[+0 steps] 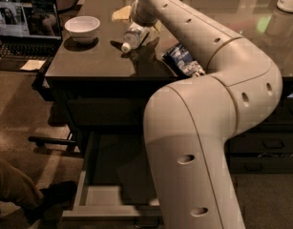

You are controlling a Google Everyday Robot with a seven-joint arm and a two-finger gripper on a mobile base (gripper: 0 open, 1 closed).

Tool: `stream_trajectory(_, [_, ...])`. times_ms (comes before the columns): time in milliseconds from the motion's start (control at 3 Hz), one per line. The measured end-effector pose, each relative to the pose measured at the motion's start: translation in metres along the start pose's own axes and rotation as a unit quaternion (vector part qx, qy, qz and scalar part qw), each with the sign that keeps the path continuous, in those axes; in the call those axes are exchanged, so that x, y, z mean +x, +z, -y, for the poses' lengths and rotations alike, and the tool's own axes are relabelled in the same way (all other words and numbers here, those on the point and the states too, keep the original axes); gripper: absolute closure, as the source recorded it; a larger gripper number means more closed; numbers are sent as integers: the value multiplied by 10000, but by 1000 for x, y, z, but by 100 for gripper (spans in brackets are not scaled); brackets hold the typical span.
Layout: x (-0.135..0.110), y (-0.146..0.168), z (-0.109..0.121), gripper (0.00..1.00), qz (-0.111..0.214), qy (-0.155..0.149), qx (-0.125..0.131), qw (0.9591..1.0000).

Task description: Place blue plastic bottle into middle drawer

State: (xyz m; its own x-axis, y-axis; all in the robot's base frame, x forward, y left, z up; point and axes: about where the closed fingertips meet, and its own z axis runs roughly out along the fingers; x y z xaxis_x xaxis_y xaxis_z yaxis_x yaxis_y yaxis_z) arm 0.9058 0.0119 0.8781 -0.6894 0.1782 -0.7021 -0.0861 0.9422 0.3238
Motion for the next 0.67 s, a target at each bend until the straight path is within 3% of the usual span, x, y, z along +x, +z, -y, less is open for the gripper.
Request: stream_trajectory(667, [3,13,-11,0,-109,-201,62,9997])
